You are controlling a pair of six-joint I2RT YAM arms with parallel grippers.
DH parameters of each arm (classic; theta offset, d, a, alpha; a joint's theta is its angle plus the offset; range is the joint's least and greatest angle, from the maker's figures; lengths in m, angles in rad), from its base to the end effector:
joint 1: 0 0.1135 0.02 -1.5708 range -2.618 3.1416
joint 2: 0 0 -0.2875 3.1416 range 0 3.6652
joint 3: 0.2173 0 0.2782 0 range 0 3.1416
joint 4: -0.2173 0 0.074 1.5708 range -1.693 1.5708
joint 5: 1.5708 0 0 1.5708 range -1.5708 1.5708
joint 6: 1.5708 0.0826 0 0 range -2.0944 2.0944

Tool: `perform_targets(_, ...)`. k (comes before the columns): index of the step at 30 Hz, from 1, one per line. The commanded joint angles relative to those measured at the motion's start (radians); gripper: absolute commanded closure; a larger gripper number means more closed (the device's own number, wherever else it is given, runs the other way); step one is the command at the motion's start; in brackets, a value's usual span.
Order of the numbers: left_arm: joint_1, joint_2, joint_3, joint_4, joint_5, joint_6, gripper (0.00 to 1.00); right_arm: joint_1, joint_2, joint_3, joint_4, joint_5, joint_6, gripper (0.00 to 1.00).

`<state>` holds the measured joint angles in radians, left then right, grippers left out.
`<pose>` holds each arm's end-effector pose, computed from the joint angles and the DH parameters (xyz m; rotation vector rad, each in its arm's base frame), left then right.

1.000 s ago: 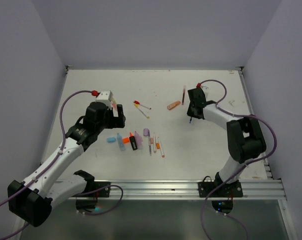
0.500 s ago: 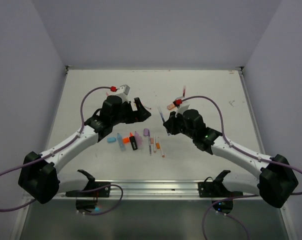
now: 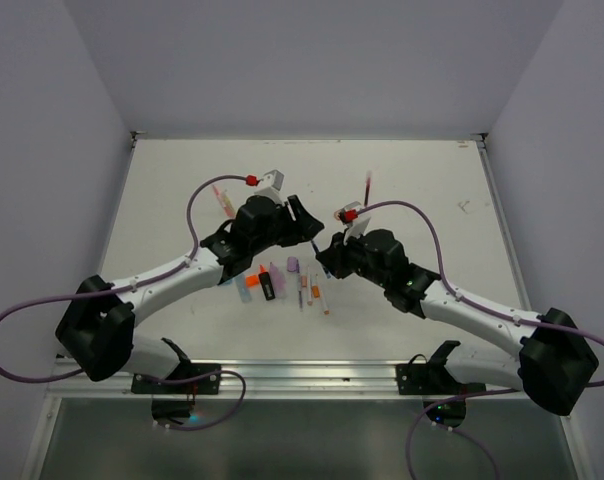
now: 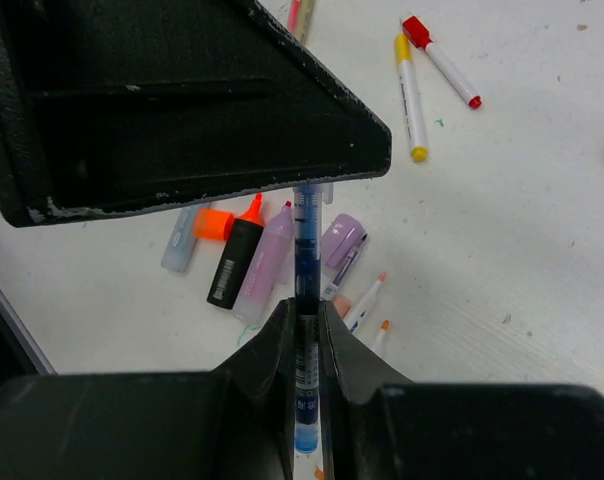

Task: Open the pen caps

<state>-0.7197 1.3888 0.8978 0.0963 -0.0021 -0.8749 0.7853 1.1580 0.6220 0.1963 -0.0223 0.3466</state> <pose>0.2862 -0.2506 0.2608 -0.1655 2.1100 -1.0081 0.2225 0.2251 0.2375 -0.4482 1.9385 0.7732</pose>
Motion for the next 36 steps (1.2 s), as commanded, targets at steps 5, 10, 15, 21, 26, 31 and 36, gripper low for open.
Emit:
perform_targets(5,-0.024,0.030,0.047,0.056,-0.068,-0.024,0.54,0.008,-0.006,-0.021,0.100,-0.013,-0.015,0.91)
perform_targets(10,-0.030,0.046,0.052,0.052,-0.084,-0.027,0.76,0.006,-0.003,-0.027,0.109,-0.016,-0.017,0.89)
perform_targets(15,-0.032,0.042,0.050,0.052,-0.090,-0.010,0.99,0.008,0.000,-0.030,0.115,-0.027,-0.005,0.74)
perform_targets(21,-0.034,0.020,0.026,0.065,-0.058,0.025,1.00,0.008,0.034,0.019,0.084,-0.030,-0.004,0.48)
perform_targets(26,-0.040,-0.017,-0.010,0.092,-0.035,0.030,1.00,0.008,0.080,0.062,0.084,-0.033,-0.011,0.48)
perform_targets(31,-0.041,-0.047,-0.039,0.114,-0.033,0.031,1.00,0.008,0.114,0.094,0.112,-0.031,-0.006,0.57)
perform_targets(36,-0.041,-0.066,-0.042,0.137,-0.059,0.022,1.00,0.008,0.117,0.085,0.088,-0.041,-0.009,0.92)
